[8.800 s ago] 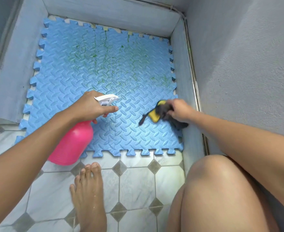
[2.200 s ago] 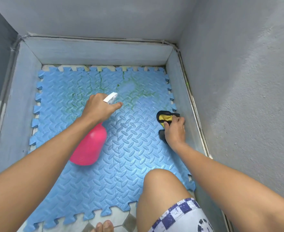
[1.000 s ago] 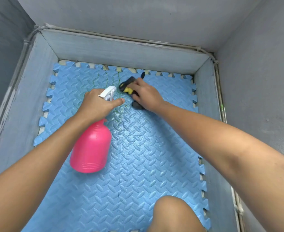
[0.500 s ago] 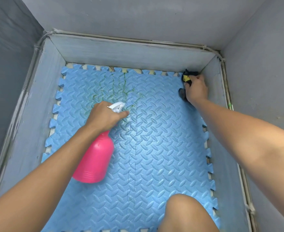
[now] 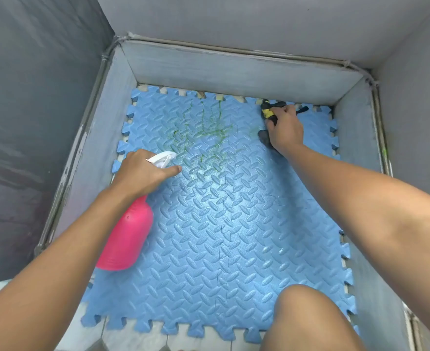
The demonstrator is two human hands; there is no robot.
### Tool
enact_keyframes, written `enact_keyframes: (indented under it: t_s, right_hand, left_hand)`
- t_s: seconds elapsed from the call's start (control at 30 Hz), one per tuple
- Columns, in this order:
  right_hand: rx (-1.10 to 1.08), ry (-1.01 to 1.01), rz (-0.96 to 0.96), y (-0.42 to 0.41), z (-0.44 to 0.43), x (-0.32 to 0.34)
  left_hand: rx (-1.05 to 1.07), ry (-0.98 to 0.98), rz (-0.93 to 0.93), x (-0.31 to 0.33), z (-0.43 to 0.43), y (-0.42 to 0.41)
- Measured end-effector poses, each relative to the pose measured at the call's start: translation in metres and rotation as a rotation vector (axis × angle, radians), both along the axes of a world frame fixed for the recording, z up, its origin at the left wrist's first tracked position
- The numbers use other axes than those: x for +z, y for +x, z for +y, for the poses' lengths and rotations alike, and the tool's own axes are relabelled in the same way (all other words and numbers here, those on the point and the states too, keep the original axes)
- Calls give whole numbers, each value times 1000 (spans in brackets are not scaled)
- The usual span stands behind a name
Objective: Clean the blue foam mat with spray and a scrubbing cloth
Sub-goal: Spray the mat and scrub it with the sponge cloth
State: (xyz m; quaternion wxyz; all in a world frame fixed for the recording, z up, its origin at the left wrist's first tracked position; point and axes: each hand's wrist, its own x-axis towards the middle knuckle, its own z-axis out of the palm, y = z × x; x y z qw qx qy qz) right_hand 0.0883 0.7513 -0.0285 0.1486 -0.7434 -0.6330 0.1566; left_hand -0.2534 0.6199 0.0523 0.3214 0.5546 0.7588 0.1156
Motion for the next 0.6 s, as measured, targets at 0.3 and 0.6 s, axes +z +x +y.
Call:
enact_keyframes:
  t_s: [0.3,0.6]
  right_hand:
    - [111,15,-8,-52,-20,-2]
    - [584,32,21,-139,-117,15]
  left_hand:
    - [-6,137,-182,21,-45,-37]
    - [170,229,-235,17,-51,-53]
